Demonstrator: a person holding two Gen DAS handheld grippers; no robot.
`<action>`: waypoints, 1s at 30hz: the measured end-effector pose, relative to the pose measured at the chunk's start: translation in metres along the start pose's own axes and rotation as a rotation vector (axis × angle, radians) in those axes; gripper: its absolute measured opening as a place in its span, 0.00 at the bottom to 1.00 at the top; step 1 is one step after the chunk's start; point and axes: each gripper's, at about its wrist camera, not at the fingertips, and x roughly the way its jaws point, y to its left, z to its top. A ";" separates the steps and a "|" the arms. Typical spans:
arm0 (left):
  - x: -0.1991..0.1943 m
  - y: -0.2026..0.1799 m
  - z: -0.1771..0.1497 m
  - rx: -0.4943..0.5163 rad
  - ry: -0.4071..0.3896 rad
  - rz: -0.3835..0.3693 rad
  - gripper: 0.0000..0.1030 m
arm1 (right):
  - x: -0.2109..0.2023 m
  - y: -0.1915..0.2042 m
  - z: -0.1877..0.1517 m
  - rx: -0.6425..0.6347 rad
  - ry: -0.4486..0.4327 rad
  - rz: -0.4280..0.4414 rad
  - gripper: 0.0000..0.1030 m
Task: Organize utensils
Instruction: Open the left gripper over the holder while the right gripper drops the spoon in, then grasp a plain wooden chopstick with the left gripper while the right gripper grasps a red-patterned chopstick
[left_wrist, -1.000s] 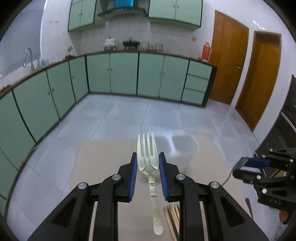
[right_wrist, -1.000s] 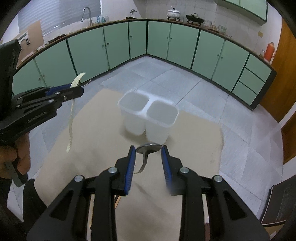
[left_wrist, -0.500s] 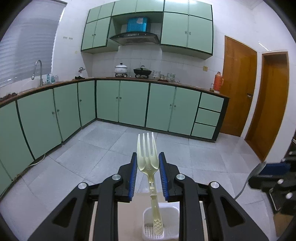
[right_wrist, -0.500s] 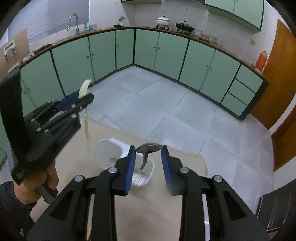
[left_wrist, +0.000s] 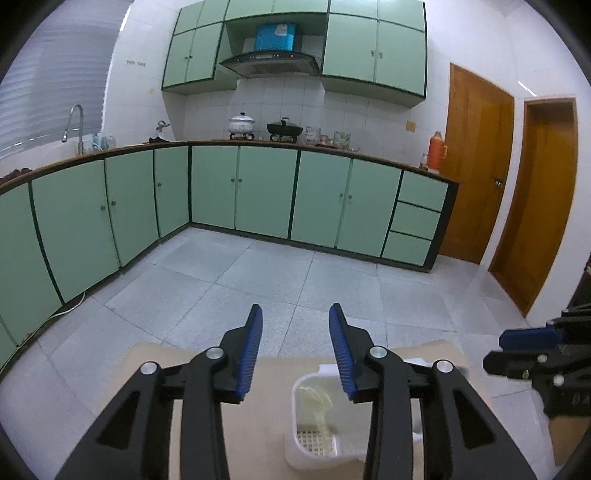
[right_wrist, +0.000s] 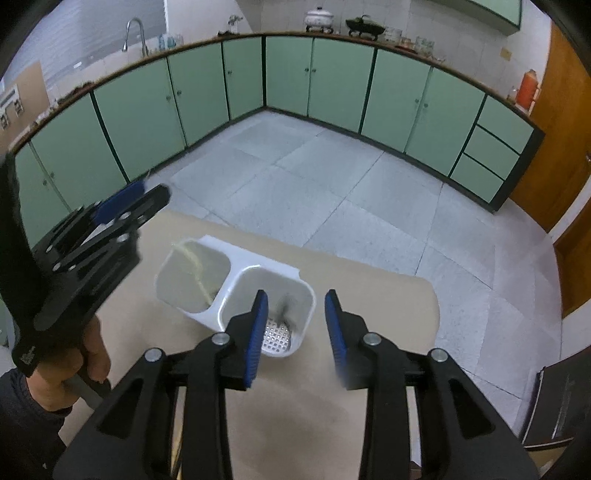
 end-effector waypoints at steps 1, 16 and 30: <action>-0.010 0.002 0.002 -0.004 -0.010 0.000 0.43 | -0.011 -0.001 -0.003 0.012 -0.019 0.005 0.32; -0.206 0.027 -0.097 0.075 0.121 0.027 0.92 | -0.105 0.053 -0.217 0.025 -0.164 0.029 0.40; -0.262 -0.003 -0.248 0.090 0.316 -0.052 0.92 | -0.064 0.130 -0.373 0.060 -0.058 0.111 0.41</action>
